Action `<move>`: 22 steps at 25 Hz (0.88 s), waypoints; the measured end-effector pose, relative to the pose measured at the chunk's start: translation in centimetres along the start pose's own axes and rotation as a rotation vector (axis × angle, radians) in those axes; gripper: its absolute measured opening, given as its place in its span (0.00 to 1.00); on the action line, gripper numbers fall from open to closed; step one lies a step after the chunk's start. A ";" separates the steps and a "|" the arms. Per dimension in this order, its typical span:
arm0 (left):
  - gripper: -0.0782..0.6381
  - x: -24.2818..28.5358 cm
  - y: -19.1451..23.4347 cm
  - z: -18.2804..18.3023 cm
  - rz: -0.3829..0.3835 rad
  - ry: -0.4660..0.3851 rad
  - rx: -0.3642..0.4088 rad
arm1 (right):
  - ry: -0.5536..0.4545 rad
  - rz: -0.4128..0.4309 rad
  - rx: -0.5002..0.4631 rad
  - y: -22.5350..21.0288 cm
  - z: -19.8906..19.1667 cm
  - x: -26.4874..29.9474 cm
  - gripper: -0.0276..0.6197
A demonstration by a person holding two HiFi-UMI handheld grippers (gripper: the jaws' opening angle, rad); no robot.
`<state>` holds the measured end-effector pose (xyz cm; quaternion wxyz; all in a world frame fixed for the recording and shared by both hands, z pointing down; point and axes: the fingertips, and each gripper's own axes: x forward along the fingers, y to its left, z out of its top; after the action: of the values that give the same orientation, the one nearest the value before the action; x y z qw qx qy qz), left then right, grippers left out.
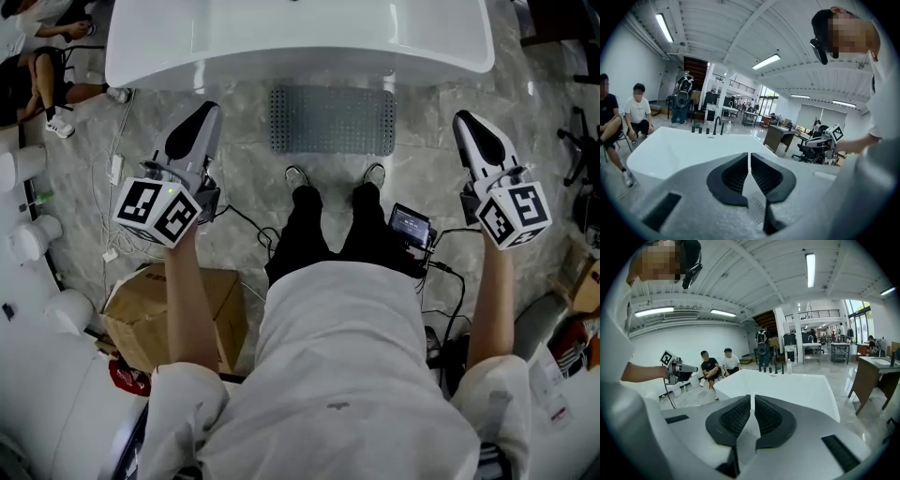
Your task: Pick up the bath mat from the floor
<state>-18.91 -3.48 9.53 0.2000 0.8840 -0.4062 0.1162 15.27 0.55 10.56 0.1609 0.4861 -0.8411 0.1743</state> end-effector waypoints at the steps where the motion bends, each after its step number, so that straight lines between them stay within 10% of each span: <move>1: 0.13 0.5 0.4 -1.2 0.007 0.009 -0.018 | 0.016 0.004 0.009 -0.2 -1.2 0.6 0.06; 22: 0.13 6.6 2.6 -25.9 0.052 0.326 -0.146 | 0.371 0.042 0.164 -2.8 -27.4 7.7 0.06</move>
<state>-17.82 2.18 35.77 0.3237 0.8258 -0.3986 0.2334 16.81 5.66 38.62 0.2693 0.4393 -0.7901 0.3320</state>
